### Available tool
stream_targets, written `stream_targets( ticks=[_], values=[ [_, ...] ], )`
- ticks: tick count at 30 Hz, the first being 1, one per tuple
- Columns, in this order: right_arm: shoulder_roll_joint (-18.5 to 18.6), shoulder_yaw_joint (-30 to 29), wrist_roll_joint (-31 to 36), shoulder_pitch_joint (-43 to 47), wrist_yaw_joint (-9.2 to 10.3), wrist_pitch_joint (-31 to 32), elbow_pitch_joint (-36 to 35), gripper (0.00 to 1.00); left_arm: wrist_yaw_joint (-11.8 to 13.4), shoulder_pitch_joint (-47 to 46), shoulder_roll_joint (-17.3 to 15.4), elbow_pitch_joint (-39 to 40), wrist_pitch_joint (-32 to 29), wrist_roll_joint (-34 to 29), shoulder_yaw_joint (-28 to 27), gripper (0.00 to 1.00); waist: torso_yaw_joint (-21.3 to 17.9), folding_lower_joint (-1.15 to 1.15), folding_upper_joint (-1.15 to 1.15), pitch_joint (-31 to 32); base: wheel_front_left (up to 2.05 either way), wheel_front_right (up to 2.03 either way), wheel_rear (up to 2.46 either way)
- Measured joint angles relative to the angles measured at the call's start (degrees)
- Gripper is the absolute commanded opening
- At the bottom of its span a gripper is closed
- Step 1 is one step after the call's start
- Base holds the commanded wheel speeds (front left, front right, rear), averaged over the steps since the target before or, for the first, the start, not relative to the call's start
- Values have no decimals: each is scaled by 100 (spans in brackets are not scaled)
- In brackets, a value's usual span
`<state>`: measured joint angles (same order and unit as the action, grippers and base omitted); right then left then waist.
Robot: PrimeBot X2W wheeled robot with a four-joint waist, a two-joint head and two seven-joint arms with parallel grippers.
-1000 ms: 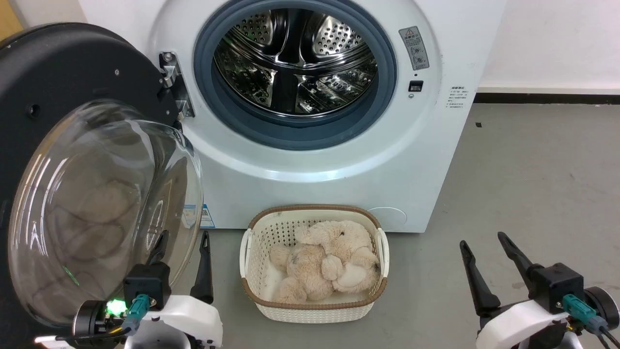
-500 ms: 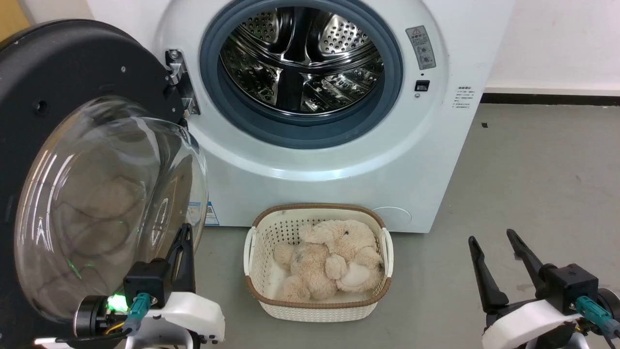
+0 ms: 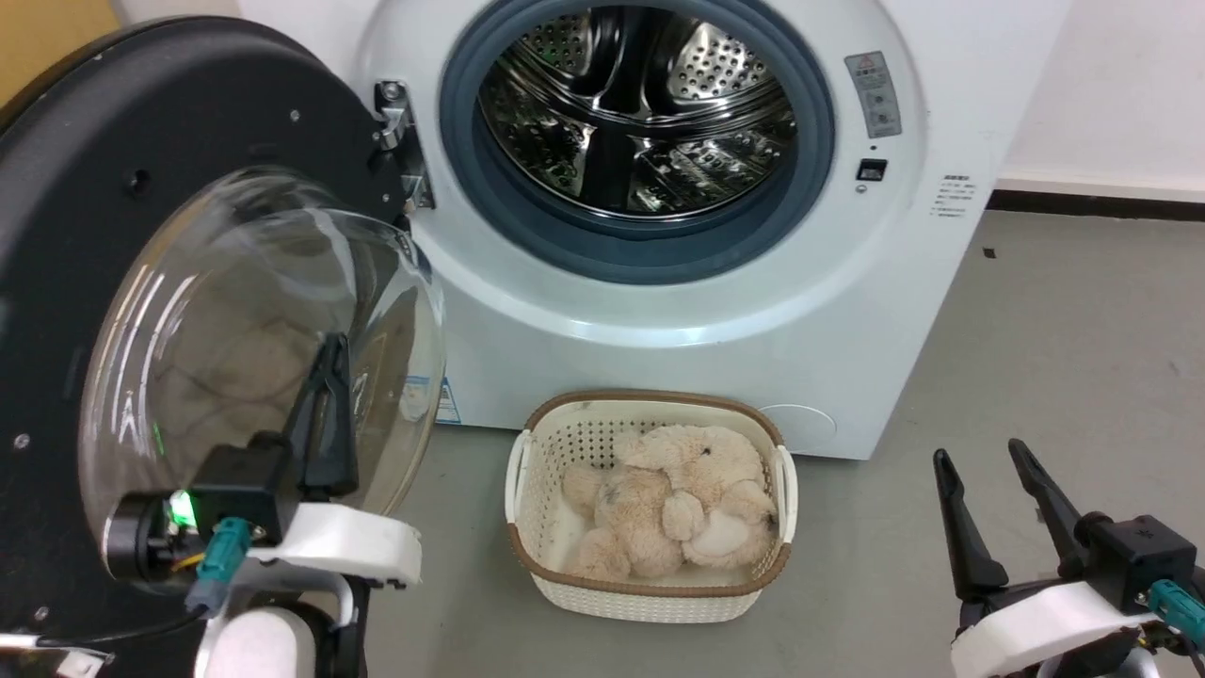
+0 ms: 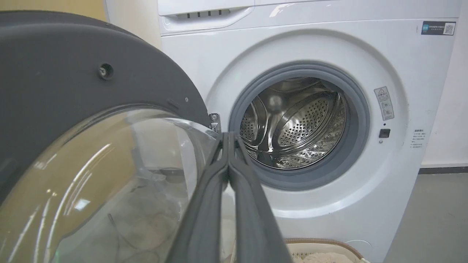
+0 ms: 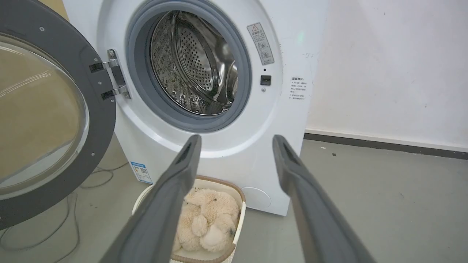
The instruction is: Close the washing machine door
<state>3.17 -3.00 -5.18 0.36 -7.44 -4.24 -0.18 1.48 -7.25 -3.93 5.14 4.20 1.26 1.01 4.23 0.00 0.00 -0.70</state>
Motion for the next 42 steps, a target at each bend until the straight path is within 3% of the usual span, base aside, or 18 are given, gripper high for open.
stream_targets(
  ticks=[11, 25, 42],
  values=[
    [0, -129, -149, 0, 0, -194, -15, 100, -313, -913, -148, 321, 193, 319, -458, 0, 528, 0, 0, -88, 0, 0, 0],
    [0, -258, -309, -1, 0, -349, -11, 100, -471, -1607, -457, 466, 353, 1031, -1117, 0, 1098, 0, 0, -178, 0, 0, 0],
    [-1, -419, -443, -1, 0, -554, 18, 100, -516, -2117, -727, -560, -33, 3260, -2732, 0, 1594, 0, 0, -268, 0, 0, 0]
  ],
)
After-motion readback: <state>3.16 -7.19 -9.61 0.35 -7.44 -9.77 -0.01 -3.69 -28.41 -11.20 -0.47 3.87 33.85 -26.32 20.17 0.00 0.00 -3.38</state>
